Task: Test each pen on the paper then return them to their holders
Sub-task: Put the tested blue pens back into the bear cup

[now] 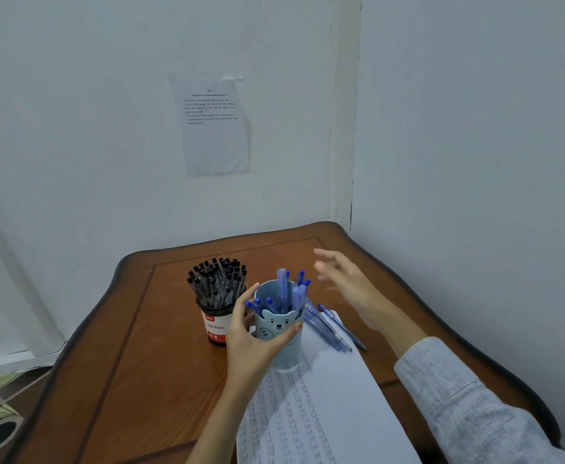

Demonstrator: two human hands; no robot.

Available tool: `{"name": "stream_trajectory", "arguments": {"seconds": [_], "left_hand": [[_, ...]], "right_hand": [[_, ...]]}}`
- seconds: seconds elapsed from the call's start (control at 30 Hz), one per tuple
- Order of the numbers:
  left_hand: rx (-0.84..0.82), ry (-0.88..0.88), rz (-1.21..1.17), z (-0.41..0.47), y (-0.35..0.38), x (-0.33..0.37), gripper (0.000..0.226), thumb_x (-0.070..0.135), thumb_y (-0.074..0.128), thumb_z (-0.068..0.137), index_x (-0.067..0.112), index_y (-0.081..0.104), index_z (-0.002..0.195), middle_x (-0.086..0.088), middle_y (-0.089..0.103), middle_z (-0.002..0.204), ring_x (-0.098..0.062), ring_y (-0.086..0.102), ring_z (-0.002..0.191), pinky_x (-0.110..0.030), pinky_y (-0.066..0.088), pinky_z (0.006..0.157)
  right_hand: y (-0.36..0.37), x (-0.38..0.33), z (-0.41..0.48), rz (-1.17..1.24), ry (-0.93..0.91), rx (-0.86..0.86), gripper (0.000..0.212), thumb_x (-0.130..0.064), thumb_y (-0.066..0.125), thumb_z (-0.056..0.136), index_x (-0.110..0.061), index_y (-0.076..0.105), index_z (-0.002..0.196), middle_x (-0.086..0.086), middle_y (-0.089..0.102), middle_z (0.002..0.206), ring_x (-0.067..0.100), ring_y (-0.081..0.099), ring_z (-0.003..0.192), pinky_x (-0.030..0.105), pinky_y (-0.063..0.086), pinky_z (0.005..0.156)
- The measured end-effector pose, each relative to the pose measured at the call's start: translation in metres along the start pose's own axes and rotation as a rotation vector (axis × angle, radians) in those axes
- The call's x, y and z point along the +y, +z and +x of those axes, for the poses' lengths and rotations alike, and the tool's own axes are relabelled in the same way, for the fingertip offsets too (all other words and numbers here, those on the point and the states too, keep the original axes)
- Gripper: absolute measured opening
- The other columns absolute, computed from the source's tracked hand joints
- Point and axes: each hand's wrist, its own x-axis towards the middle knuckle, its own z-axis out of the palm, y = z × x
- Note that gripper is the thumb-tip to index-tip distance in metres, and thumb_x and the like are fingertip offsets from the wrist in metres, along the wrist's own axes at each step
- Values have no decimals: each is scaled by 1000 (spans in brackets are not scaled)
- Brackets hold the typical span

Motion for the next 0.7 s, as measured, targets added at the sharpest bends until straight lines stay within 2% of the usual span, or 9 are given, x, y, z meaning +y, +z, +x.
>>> {"name": "stream_trajectory", "arguments": {"seconds": [0.1, 0.17, 0.23, 0.27, 0.33, 0.4, 0.5, 0.6, 0.7], "left_hand": [[17, -15, -39, 1, -2, -4, 81, 7, 89, 57, 31, 52, 126, 12, 61, 116, -1, 61, 101, -21, 55, 75], [26, -17, -53, 2, 0, -8, 83, 7, 89, 57, 29, 51, 127, 9, 62, 116, -1, 62, 101, -19, 55, 73], [33, -24, -65, 2, 3, -11, 84, 7, 89, 56, 27, 51, 128, 8, 62, 117, -1, 62, 100, -16, 53, 71], [37, -26, -68, 3, 4, -13, 84, 7, 89, 55, 27, 51, 127, 8, 61, 117, 1, 62, 99, -15, 53, 70], [42, -28, -67, 5, 6, -16, 84, 5, 89, 55, 27, 51, 126, 9, 61, 115, 3, 61, 98, -13, 52, 69], [42, -34, -68, 6, 7, -20, 85, 3, 89, 55, 25, 51, 127, 8, 61, 116, 3, 61, 98, -13, 52, 68], [48, -32, -55, 7, 6, -25, 84, 2, 88, 57, 22, 51, 129, 9, 60, 118, 4, 60, 100, -12, 51, 70], [56, -34, -51, 9, 6, -28, 84, 6, 89, 57, 23, 51, 130, 9, 60, 122, 1, 59, 104, -13, 51, 74], [47, -38, -58, 9, 6, -28, 84, 5, 88, 57, 23, 51, 131, 8, 59, 122, 2, 60, 103, -12, 51, 73]], "right_hand": [[-3, 42, 3, -278, 115, 73, 36, -16, 60, 93, -21, 54, 128, 1, 54, 129, 17, 52, 120, 29, 46, 96], [4, 66, 4, -532, 221, 62, 47, -33, 65, 90, -19, 51, 133, 3, 50, 135, 19, 47, 123, 36, 44, 102], [13, 79, 3, -753, 265, 29, 70, -57, 63, 84, -20, 43, 140, 3, 46, 137, 19, 41, 126, 35, 40, 104], [17, 83, 2, -802, 248, 32, 80, -62, 64, 80, -20, 38, 143, 1, 44, 137, 19, 39, 126, 33, 38, 103], [23, 89, 1, -783, 192, 49, 87, -59, 70, 76, -20, 34, 145, 0, 42, 134, 16, 38, 124, 31, 37, 103], [24, 93, 3, -712, 177, 49, 77, -46, 72, 79, -17, 38, 142, 1, 43, 128, 16, 41, 119, 31, 42, 101], [19, 91, 9, -764, 192, -8, 46, -32, 64, 86, -13, 50, 126, 8, 48, 119, 20, 49, 106, 33, 49, 92], [18, 88, 13, -906, 206, -70, 35, -23, 57, 91, -10, 48, 122, 12, 50, 120, 25, 50, 105, 34, 48, 91], [21, 89, 11, -1013, 148, -31, 24, -15, 47, 98, -10, 44, 121, 11, 50, 123, 20, 49, 100, 26, 46, 87]]}}
